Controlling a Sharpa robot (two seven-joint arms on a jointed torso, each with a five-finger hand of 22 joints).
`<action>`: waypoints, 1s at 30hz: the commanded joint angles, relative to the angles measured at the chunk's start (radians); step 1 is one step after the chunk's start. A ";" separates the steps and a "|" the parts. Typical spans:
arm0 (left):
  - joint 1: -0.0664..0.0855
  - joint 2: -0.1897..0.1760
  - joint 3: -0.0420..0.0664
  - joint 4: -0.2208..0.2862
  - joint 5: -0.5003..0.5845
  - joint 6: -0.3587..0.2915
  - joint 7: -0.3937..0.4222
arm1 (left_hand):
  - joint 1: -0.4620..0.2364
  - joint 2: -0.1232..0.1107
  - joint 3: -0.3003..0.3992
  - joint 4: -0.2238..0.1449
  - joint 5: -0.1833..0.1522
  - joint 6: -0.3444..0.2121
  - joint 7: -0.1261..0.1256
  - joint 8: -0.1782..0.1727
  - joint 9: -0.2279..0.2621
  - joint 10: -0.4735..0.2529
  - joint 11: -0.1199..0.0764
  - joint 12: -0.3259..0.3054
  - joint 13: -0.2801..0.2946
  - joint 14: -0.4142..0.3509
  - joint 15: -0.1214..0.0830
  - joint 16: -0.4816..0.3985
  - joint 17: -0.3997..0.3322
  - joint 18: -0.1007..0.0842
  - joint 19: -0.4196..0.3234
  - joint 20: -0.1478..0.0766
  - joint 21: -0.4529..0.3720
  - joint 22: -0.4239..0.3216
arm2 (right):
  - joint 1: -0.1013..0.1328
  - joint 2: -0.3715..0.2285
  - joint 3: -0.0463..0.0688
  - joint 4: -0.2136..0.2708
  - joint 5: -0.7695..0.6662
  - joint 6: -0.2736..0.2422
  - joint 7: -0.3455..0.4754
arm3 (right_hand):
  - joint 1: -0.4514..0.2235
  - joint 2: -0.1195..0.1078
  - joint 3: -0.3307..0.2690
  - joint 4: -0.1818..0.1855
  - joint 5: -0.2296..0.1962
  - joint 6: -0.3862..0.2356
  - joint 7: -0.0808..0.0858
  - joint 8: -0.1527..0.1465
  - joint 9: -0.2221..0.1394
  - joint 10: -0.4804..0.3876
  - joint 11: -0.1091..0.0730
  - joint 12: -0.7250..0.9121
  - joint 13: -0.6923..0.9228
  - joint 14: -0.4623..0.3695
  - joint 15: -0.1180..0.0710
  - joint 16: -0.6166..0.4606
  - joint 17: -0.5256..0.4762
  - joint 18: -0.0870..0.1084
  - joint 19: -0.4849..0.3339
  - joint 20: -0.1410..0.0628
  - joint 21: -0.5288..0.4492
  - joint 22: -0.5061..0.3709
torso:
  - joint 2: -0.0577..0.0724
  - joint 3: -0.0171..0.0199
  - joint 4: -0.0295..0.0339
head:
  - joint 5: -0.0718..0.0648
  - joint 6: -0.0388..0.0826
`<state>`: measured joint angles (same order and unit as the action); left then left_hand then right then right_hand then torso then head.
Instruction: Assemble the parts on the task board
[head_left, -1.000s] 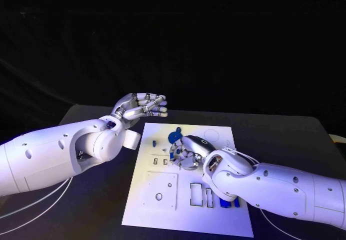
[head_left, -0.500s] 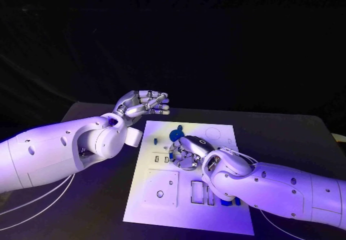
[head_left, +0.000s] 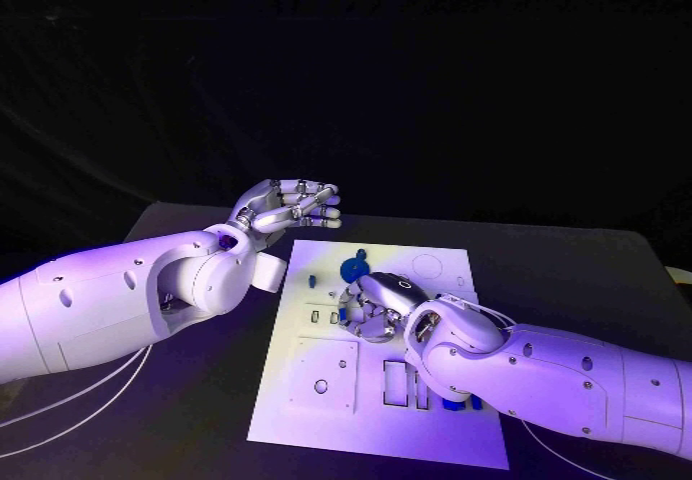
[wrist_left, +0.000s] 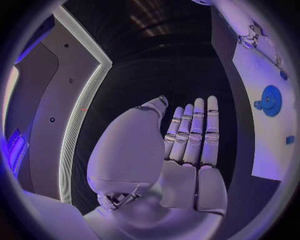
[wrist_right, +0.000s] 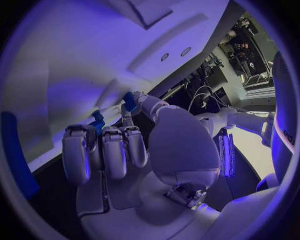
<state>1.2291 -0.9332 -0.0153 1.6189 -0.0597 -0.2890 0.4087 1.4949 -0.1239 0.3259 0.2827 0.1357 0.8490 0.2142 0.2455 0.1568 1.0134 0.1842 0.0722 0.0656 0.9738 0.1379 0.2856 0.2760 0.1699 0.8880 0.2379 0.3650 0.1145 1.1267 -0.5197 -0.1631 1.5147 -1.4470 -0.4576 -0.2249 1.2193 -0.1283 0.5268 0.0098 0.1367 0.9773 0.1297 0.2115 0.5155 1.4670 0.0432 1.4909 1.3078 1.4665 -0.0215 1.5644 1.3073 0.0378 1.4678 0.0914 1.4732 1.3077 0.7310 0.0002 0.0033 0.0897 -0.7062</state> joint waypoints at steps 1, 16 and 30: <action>0.001 0.001 0.001 0.001 0.001 0.018 0.006 | 0.003 -0.009 0.005 0.000 -0.003 -0.006 0.032 -0.005 -0.001 0.000 0.005 -0.004 0.002 -0.003 0.002 -0.004 0.001 0.013 -0.002 0.005 -0.007 -0.002 | -0.004 0.000 -0.003 -0.004 -0.022 0.034 -0.013 | -0.009 -0.011 -0.007 0.000 -0.003 0.012 -0.005 0.001 0.019 0.024 0.002 -0.007 0.166 0.103 0.000 0.005 0.259 -0.005 0.022 -0.005 -0.007 0.170 | 0.000 -0.0001 -0.0004 | 0.001 -0.001; 0.001 0.001 0.001 0.001 0.001 0.019 0.005 | 0.003 -0.009 0.005 0.000 -0.003 -0.006 0.032 -0.005 -0.001 0.000 0.005 -0.004 0.002 -0.003 0.002 -0.004 0.001 0.013 -0.002 0.005 -0.007 -0.002 | -0.006 0.002 -0.005 -0.009 -0.027 0.037 -0.017 | -0.019 -0.030 -0.017 -0.001 -0.024 -0.012 0.004 -0.012 0.013 0.014 0.010 -0.016 0.156 0.102 0.006 0.004 0.253 -0.003 0.017 -0.001 -0.014 0.165 | 0.000 -0.0001 -0.0003 | 0.001 -0.001; 0.001 0.000 0.001 0.000 0.001 0.021 0.002 | 0.001 -0.010 0.009 0.001 -0.003 -0.003 0.030 -0.006 -0.001 0.004 0.004 -0.004 0.002 -0.002 0.001 -0.006 0.005 0.013 -0.002 0.005 -0.007 -0.003 | -0.007 0.003 -0.006 -0.008 -0.032 0.020 -0.006 | -0.039 -0.061 -0.049 0.007 -0.021 -0.072 0.028 -0.044 0.002 0.003 0.032 -0.026 0.146 0.101 0.025 0.002 0.249 -0.002 0.013 0.015 -0.022 0.161 | 0.000 -0.0001 0.0001 | 0.001 0.000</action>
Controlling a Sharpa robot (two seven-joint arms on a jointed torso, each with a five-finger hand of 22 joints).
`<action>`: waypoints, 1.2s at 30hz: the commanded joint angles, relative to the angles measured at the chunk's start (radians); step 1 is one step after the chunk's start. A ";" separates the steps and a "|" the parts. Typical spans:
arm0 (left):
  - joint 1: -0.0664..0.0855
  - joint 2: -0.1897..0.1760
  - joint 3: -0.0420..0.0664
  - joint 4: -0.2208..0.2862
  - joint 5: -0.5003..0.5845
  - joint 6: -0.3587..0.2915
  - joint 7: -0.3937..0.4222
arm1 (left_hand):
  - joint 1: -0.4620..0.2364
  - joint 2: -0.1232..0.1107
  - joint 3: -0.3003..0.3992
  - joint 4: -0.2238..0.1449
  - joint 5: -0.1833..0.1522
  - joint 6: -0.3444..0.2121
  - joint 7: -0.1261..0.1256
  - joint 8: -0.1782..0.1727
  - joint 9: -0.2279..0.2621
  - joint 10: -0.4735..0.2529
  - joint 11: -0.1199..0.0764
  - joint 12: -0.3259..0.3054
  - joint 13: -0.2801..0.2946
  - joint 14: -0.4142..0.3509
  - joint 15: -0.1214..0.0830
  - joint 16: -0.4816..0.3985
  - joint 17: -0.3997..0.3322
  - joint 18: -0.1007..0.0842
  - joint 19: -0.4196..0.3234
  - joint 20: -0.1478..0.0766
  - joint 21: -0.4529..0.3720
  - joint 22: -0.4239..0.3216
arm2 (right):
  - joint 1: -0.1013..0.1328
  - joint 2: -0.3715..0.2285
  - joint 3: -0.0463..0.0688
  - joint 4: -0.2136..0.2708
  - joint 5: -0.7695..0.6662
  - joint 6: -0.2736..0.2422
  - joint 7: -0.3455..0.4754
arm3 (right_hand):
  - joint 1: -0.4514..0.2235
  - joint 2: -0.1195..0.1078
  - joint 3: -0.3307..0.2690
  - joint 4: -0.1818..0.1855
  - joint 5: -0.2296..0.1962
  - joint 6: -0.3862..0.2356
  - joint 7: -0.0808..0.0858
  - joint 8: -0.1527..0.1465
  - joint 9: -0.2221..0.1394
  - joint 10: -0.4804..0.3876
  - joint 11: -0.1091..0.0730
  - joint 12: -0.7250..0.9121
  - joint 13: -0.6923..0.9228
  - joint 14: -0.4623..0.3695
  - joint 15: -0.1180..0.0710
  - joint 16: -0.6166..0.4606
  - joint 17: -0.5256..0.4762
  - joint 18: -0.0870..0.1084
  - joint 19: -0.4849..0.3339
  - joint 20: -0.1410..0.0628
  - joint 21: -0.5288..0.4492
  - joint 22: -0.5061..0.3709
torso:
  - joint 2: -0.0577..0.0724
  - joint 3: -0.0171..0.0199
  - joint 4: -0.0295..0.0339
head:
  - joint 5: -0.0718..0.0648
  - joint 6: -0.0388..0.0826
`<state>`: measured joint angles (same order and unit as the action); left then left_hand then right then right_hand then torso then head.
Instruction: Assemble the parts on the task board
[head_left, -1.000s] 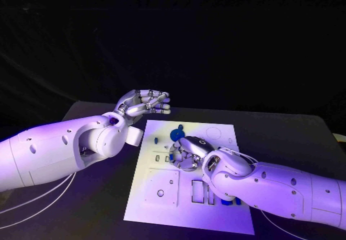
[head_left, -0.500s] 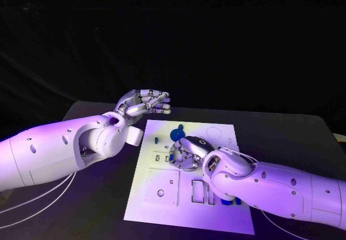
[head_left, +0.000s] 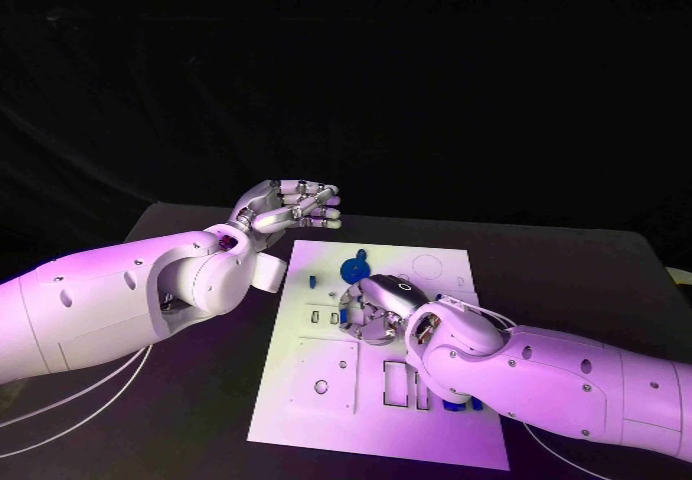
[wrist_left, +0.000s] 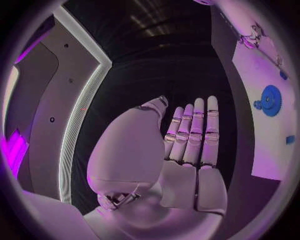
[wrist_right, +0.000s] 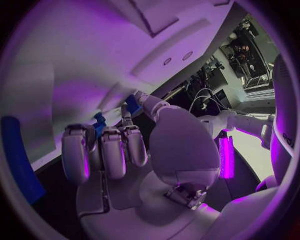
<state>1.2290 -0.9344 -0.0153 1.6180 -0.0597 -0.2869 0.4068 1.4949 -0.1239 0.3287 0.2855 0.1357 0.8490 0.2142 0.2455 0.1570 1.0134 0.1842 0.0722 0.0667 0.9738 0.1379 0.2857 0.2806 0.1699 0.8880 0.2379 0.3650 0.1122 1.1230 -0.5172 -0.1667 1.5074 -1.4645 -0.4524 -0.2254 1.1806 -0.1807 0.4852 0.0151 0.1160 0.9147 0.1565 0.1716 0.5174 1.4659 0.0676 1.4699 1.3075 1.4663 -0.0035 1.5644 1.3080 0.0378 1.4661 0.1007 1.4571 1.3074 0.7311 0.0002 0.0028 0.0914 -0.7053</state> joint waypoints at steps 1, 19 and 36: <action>0.001 0.001 0.001 0.001 0.001 0.019 0.004 | 0.001 -0.010 0.006 -0.002 -0.003 -0.003 0.030 -0.006 -0.001 0.004 0.004 -0.004 0.001 -0.002 0.001 -0.006 0.001 0.013 -0.002 0.005 -0.007 -0.001 | -0.003 0.001 -0.002 -0.001 -0.015 0.014 -0.005 | 0.000 -0.009 -0.008 0.001 -0.001 -0.010 0.002 -0.004 0.000 0.003 0.008 -0.006 0.145 0.101 0.007 0.002 0.248 -0.002 0.014 0.006 -0.006 0.161 | 0.000 -0.0001 0.0006 | 0.000 -0.001; 0.001 -0.002 0.001 -0.011 -0.033 0.032 -0.035 | -0.023 -0.016 0.004 0.003 -0.006 0.019 0.007 0.005 0.004 0.035 -0.013 0.005 0.004 0.009 -0.008 -0.006 0.011 0.014 0.006 0.002 -0.004 -0.002 | -0.003 -0.040 -0.001 0.045 0.006 -0.127 0.066 | 0.003 -0.016 -0.086 0.028 -0.044 -0.119 0.036 -0.080 -0.025 -0.018 0.038 -0.021 0.128 0.100 0.034 0.001 0.242 0.001 0.008 0.031 -0.018 0.156 | -0.003 0.0012 -0.0001 | -0.002 0.008; 0.001 0.022 0.000 -0.094 -0.517 0.192 -0.451 | -0.264 0.008 -0.104 0.009 -0.002 0.062 -0.084 0.217 0.173 0.190 -0.150 0.456 0.369 0.430 -0.150 0.979 0.852 -0.007 0.233 -0.151 0.614 0.418 | 0.108 -0.319 0.017 0.202 0.428 -0.151 0.386 | 0.045 0.019 -0.094 0.038 0.070 -0.079 0.032 -0.070 -0.030 -0.037 0.036 -0.037 0.110 0.093 0.033 -0.007 0.217 0.010 -0.015 0.034 -0.052 0.134 | -0.028 0.0094 -0.0157 | 0.003 0.010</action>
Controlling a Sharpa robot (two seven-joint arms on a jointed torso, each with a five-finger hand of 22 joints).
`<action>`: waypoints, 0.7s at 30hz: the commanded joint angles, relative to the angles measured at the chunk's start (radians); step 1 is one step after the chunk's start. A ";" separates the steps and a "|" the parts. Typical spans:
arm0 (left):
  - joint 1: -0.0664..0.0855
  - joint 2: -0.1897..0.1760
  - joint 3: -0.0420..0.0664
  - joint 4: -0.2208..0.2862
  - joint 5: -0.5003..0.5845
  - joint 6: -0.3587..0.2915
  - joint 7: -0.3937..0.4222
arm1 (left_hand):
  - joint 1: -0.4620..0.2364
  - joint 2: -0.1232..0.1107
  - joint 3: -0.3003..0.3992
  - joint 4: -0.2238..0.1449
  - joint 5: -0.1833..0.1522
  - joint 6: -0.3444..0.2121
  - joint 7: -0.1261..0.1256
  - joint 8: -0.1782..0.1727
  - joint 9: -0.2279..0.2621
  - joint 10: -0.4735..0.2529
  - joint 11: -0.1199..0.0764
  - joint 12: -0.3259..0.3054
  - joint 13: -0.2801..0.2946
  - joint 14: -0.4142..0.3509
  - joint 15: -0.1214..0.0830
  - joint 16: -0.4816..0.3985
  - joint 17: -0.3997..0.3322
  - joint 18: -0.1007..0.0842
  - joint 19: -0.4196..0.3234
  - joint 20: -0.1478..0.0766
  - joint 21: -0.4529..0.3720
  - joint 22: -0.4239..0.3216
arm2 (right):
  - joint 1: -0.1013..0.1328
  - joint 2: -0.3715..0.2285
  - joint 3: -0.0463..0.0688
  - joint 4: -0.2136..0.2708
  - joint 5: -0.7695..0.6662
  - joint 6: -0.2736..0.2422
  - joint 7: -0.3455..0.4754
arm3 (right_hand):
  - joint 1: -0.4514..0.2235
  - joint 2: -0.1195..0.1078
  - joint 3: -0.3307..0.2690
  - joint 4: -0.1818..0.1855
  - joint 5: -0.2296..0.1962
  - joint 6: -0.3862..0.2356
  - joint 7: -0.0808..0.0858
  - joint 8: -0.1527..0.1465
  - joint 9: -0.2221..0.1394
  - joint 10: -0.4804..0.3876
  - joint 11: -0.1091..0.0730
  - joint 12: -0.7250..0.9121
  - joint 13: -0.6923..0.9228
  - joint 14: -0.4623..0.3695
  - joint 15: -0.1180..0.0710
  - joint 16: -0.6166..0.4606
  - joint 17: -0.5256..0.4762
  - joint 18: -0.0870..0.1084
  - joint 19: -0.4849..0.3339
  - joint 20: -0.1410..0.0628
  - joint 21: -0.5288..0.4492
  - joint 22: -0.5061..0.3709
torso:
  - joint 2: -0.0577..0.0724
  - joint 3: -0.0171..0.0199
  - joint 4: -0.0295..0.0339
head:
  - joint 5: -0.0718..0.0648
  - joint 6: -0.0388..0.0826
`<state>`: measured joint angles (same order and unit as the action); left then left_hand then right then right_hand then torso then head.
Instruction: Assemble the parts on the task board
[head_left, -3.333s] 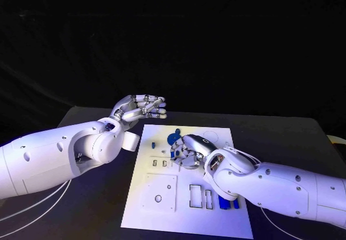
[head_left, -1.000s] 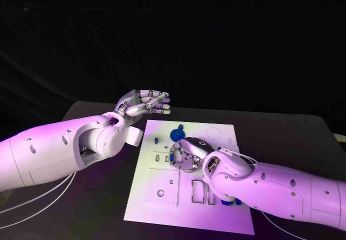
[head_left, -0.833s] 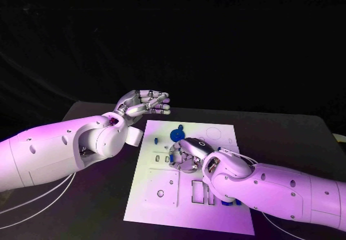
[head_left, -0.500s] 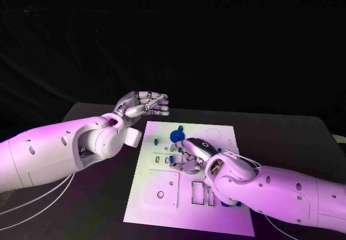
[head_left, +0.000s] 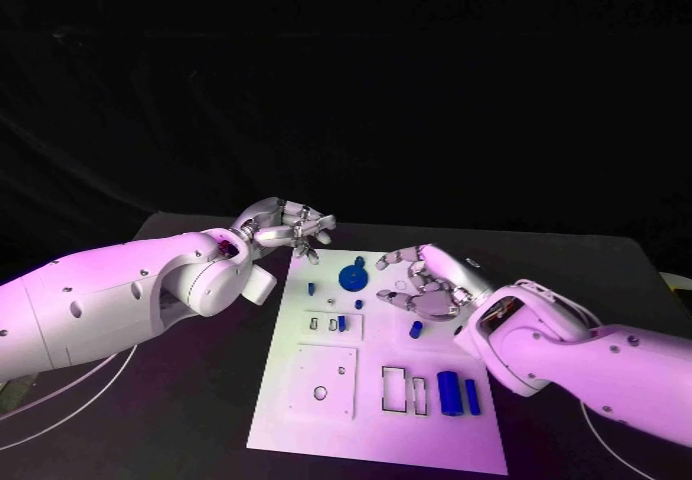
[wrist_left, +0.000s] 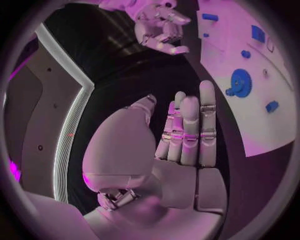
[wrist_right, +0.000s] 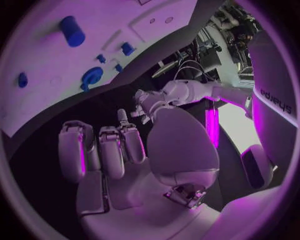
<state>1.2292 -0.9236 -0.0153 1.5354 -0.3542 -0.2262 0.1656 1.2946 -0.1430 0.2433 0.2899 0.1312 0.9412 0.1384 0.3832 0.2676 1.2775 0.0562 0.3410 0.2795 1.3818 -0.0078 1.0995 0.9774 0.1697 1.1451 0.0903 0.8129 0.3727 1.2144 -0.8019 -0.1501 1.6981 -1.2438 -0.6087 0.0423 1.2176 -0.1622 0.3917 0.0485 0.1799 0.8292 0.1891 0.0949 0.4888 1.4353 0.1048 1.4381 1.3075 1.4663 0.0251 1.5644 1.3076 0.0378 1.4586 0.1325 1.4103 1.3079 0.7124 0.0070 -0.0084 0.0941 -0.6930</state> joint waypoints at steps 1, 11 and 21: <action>0.001 0.016 0.000 -0.016 -0.249 0.161 -0.244 | -0.056 0.025 -0.017 0.003 0.003 -0.032 -0.012 0.085 0.068 -0.083 -0.009 0.199 0.167 0.026 -0.007 0.178 0.172 -0.006 -0.019 -0.006 0.188 0.189 | 0.025 -0.049 0.001 0.011 0.227 0.008 0.122 | 0.008 0.001 -0.001 0.004 0.006 0.006 -0.001 0.007 -0.001 -0.007 -0.002 -0.005 0.110 0.093 0.005 -0.007 0.217 0.010 -0.008 0.002 -0.005 0.133 | -0.010 0.0030 -0.0053 | 0.000 -0.002; 0.008 0.082 -0.001 -0.042 -0.558 0.336 -0.559 | -0.149 0.052 -0.073 0.007 -0.001 -0.041 -0.055 0.247 0.224 -0.078 -0.044 0.632 0.536 0.134 -0.039 0.372 0.417 -0.059 0.099 -0.026 0.497 0.614 | 0.071 -0.148 0.002 -0.018 0.342 0.025 0.112 | 0.007 0.001 -0.001 0.006 0.009 0.008 -0.001 0.007 -0.001 -0.015 -0.002 -0.014 0.100 0.091 0.004 -0.009 0.209 0.012 -0.012 0.002 -0.012 0.128 | -0.028 0.0128 -0.0087 | 0.015 -0.014; 0.032 0.162 -0.019 -0.090 -0.630 0.432 -0.662 | -0.176 0.082 -0.107 0.006 -0.003 -0.056 -0.078 0.338 0.340 -0.002 -0.065 0.805 0.719 0.149 -0.058 0.393 0.452 -0.082 0.167 -0.043 0.570 0.747 | 0.079 -0.162 0.002 -0.045 0.369 0.038 0.084 | 0.006 0.001 -0.002 0.008 0.010 0.008 -0.002 0.008 -0.001 -0.017 -0.002 -0.015 0.099 0.091 0.004 -0.009 0.208 0.013 -0.014 0.002 -0.014 0.126 | -0.035 0.0195 -0.0061 | 0.022 -0.028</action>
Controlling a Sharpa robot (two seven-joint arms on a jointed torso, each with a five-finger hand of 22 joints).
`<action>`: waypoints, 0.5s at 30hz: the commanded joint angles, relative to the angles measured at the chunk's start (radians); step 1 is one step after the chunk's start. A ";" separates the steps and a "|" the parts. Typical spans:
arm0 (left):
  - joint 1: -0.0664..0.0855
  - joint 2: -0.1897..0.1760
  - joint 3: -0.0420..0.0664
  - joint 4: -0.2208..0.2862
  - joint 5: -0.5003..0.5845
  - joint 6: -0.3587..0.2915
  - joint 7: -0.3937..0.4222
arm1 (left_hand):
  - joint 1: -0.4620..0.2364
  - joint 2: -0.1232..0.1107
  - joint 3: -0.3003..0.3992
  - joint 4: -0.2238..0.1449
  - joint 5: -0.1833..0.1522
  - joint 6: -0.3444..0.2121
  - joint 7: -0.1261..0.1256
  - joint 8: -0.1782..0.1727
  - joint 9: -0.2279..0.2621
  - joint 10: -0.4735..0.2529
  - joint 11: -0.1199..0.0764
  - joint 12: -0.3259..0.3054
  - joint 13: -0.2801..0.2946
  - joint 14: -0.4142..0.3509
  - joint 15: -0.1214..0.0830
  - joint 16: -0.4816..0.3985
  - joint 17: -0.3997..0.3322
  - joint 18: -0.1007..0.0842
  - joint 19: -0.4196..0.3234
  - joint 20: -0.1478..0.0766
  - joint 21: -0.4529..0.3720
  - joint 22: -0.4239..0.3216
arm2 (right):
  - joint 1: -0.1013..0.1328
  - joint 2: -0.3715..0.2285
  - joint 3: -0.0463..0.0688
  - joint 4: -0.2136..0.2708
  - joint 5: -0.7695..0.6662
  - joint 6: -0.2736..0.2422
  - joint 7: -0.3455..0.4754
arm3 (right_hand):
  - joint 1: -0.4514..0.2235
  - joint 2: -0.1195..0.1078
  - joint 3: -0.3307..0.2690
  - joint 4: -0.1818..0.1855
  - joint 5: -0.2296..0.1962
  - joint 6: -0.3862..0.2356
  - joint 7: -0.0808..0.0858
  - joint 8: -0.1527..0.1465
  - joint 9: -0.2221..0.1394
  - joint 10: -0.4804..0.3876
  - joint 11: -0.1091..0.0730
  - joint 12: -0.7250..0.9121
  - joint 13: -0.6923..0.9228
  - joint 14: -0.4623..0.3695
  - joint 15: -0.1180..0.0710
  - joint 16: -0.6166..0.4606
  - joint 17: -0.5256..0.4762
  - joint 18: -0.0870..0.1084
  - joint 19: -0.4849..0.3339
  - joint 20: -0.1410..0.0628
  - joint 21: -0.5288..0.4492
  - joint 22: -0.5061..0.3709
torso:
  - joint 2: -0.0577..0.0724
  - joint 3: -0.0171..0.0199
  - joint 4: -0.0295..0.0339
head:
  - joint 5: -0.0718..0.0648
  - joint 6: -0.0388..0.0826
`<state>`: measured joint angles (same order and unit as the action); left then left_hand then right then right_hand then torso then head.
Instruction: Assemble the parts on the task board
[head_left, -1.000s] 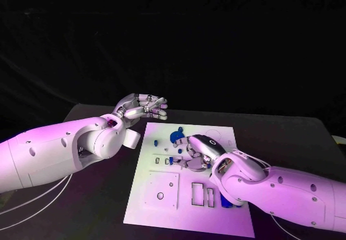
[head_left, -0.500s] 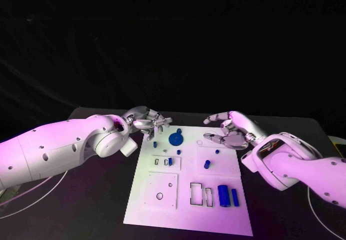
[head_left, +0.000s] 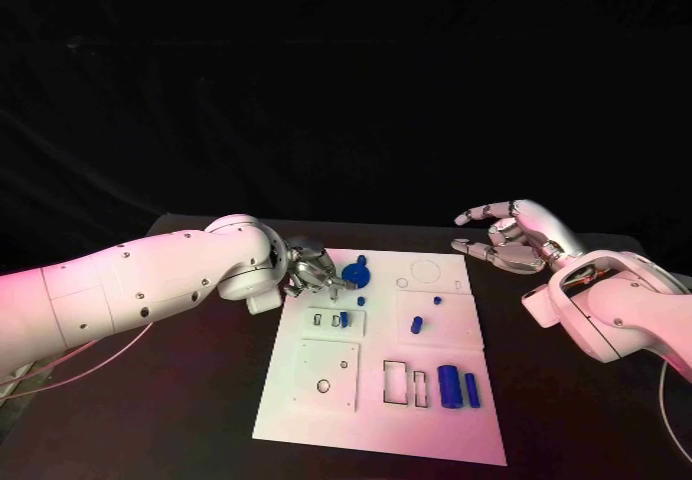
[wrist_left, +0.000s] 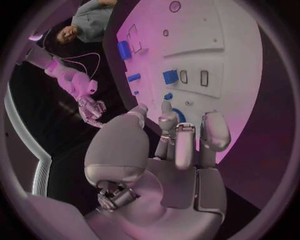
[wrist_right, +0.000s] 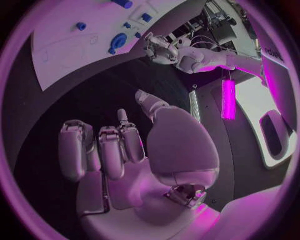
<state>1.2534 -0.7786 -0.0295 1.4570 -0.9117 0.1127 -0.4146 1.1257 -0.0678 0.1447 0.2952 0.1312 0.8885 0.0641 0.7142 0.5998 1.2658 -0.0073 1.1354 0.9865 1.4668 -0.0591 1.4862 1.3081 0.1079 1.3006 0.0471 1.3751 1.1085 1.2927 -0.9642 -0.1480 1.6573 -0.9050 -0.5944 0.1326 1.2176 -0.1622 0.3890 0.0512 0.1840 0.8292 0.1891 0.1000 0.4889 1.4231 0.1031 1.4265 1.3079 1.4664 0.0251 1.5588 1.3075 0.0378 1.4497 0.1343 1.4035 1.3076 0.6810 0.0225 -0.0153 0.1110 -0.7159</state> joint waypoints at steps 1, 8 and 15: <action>0.010 0.023 -0.008 -0.017 -0.076 0.100 -0.085 | -0.007 0.007 -0.009 0.000 -0.003 -0.004 -0.003 0.007 0.009 0.010 -0.001 0.011 0.013 0.064 -0.006 0.006 0.121 -0.020 0.011 0.001 0.008 0.011 | 0.001 0.001 0.000 -0.006 0.030 0.024 -0.008 | 0.006 0.001 0.000 0.005 0.007 0.009 -0.002 0.003 -0.002 -0.005 -0.001 -0.004 0.098 0.091 0.004 -0.004 0.209 0.013 -0.005 0.000 -0.007 0.127 | -0.004 0.0045 0.0007 | 0.006 -0.006; 0.030 0.056 -0.025 -0.043 -0.108 0.137 -0.100 | -0.016 0.014 -0.016 0.001 -0.004 -0.020 -0.001 0.006 0.022 -0.001 0.001 0.007 0.005 0.064 -0.005 0.005 0.119 -0.019 0.008 0.000 0.008 0.009 | 0.001 0.002 0.000 -0.013 0.029 0.028 -0.023 | 0.008 0.000 0.000 0.005 0.018 0.011 -0.003 0.004 -0.002 -0.005 -0.002 -0.005 0.097 0.091 0.003 -0.004 0.208 0.013 -0.005 -0.001 -0.008 0.126 | -0.005 0.0065 0.0012 | 0.004 -0.011; 0.038 0.081 -0.037 -0.055 -0.119 0.194 -0.111 | -0.023 0.016 -0.022 0.001 -0.006 -0.025 0.001 0.006 0.028 -0.006 0.003 0.005 0.003 0.063 -0.004 0.003 0.115 -0.020 0.010 0.000 0.011 0.015 | 0.001 0.002 0.000 -0.018 0.023 0.032 -0.039 | 0.009 0.000 0.000 0.006 0.022 0.012 -0.003 0.004 -0.003 -0.006 -0.002 -0.005 0.096 0.091 0.002 -0.004 0.207 0.013 -0.005 -0.001 -0.009 0.126 | -0.004 0.0052 0.0024 | 0.004 -0.012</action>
<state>1.2884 -0.7029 -0.0659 1.4043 -1.0049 0.2380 -0.5039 1.1119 -0.0540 0.1278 0.2957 0.1312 0.8702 0.0677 0.7179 0.6266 1.2653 -0.0068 1.1441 0.9903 1.4667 -0.0590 1.4862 1.3080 0.1080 1.3081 0.0467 1.3796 1.1212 1.2938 -0.9629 -0.1482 1.6395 -0.8799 -0.5812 0.1100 1.2176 -0.1622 0.3890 0.0511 0.1998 0.8326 0.1856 0.1000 0.4879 1.4231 0.1031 1.4265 1.3077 1.4664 0.0250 1.5588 1.3075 0.0378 1.4497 0.1343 1.3991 1.3075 0.6769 0.0281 -0.0139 0.1150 -0.7269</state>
